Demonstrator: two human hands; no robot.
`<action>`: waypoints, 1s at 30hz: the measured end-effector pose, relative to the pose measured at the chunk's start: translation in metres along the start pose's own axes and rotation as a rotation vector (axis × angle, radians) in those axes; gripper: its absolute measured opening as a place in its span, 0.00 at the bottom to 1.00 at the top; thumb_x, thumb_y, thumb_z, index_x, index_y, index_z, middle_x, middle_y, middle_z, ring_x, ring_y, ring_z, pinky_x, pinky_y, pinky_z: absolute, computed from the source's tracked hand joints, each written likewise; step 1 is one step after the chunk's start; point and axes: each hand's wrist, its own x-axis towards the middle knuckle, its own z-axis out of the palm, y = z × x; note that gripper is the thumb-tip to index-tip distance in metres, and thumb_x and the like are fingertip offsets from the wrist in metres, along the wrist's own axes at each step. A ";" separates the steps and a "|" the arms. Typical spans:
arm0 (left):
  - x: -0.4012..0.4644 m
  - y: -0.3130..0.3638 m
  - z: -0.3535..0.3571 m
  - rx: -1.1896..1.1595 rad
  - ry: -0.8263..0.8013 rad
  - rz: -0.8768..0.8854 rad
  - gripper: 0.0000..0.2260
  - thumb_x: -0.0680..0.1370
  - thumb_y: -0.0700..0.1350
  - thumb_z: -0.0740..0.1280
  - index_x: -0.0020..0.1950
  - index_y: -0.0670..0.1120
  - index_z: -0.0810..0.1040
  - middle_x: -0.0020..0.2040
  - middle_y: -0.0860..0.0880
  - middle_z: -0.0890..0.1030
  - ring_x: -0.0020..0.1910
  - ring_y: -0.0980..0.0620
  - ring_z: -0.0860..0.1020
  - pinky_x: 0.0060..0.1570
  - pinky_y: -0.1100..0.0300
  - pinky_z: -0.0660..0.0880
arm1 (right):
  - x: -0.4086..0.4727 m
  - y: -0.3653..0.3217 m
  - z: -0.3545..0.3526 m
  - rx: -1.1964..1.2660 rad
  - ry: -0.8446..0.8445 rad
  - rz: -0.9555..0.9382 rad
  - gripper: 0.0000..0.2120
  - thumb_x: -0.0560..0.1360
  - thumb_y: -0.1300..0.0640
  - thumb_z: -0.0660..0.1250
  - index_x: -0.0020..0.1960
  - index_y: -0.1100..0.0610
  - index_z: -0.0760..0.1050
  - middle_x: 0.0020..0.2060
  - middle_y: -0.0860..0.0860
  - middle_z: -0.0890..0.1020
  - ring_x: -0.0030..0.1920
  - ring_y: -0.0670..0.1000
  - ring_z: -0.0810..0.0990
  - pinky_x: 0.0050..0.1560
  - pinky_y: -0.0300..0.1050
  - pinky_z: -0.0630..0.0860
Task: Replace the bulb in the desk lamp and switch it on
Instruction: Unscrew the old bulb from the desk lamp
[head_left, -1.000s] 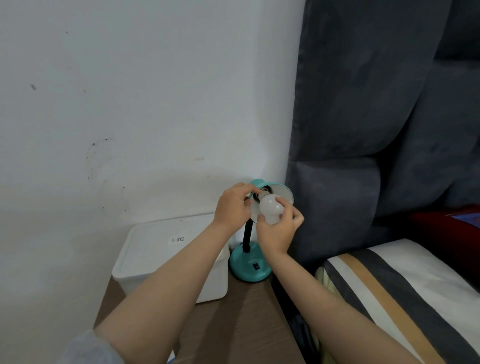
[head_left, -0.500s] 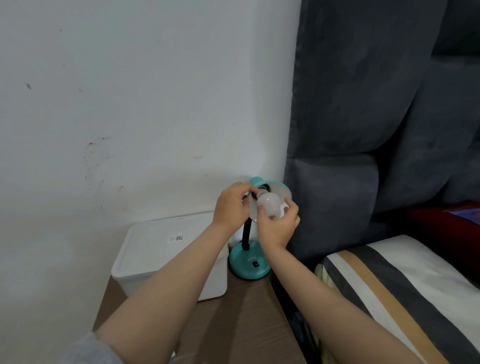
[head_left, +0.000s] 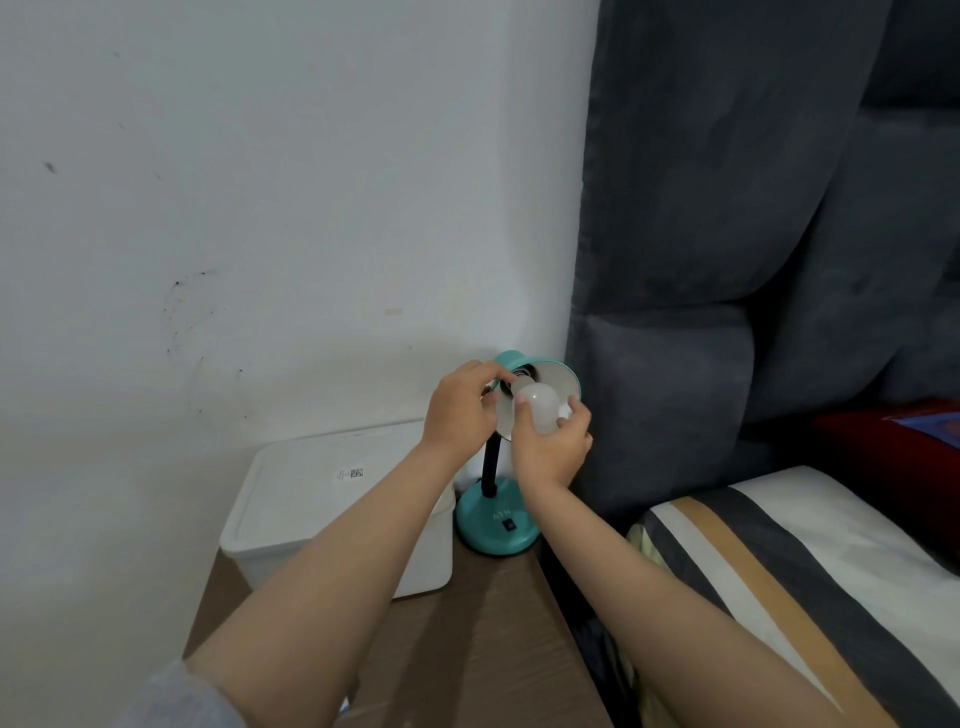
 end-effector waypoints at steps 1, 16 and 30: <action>0.000 0.000 0.000 0.001 0.001 -0.001 0.16 0.70 0.31 0.64 0.49 0.49 0.80 0.45 0.46 0.80 0.43 0.45 0.78 0.47 0.44 0.77 | 0.001 -0.001 0.000 -0.015 -0.008 -0.010 0.29 0.71 0.52 0.72 0.69 0.54 0.66 0.63 0.58 0.68 0.52 0.52 0.74 0.48 0.41 0.69; -0.001 -0.001 0.000 0.005 0.007 0.010 0.16 0.70 0.30 0.64 0.49 0.50 0.80 0.44 0.45 0.80 0.43 0.46 0.78 0.47 0.44 0.78 | 0.000 -0.003 0.001 -0.020 -0.015 0.013 0.29 0.72 0.51 0.71 0.69 0.57 0.66 0.64 0.58 0.70 0.58 0.55 0.75 0.51 0.41 0.69; -0.001 0.000 -0.003 0.020 -0.002 0.008 0.17 0.70 0.30 0.63 0.48 0.50 0.80 0.45 0.45 0.80 0.44 0.45 0.78 0.47 0.45 0.78 | -0.003 -0.008 -0.002 -0.032 -0.034 -0.019 0.24 0.69 0.61 0.72 0.64 0.53 0.71 0.62 0.56 0.69 0.52 0.52 0.73 0.46 0.40 0.67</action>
